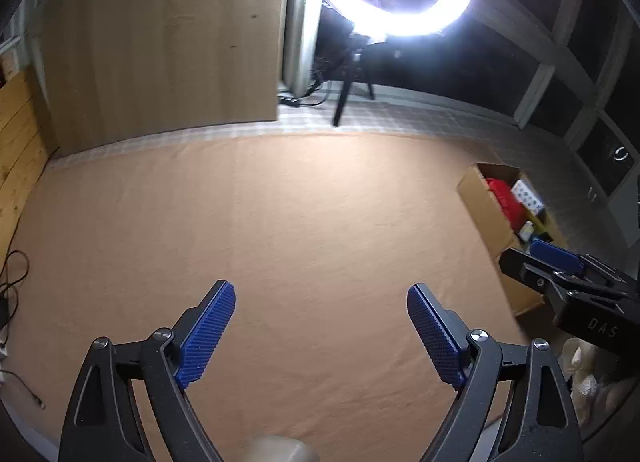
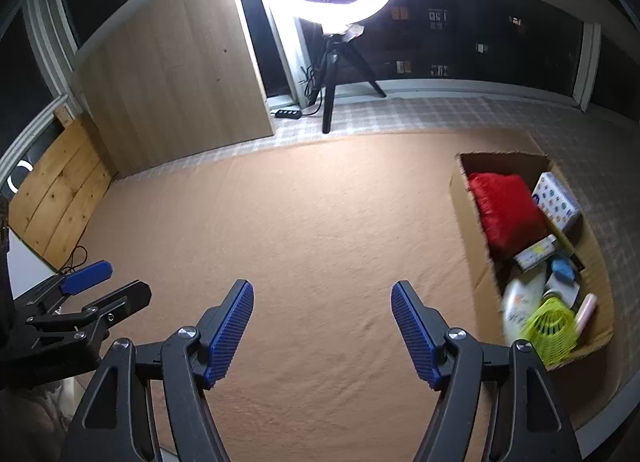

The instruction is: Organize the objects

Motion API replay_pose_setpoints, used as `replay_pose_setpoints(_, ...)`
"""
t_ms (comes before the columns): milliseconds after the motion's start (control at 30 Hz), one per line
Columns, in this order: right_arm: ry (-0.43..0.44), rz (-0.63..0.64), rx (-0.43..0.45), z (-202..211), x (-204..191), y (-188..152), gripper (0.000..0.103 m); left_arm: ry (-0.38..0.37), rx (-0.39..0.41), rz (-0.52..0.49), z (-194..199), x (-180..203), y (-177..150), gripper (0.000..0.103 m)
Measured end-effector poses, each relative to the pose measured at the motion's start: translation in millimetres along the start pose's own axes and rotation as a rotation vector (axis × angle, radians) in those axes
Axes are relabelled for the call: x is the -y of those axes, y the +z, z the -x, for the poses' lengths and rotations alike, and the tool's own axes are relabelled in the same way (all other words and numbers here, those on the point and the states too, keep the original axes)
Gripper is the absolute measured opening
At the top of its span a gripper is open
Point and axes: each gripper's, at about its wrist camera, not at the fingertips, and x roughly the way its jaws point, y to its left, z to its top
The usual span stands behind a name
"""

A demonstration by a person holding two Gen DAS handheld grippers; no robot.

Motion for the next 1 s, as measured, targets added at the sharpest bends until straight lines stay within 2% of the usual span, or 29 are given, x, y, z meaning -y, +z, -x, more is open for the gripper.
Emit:
replay_pose_setpoints(200,-0.022,0.024,-0.002,-10,-27,-11,0.068,0.039,-0.002,0.0,2,-32,-11,0.091)
replay_pose_setpoints(500,-0.048,0.043,-0.005,-21,-50,-14,0.068,0.061,-0.021,0.011,-4,-57,-14,0.091)
replay_pose_setpoints(1000,-0.068,0.064,-0.008,-30,-63,-12,0.068,0.06,-0.021,0.032,-11,-63,-10,0.091)
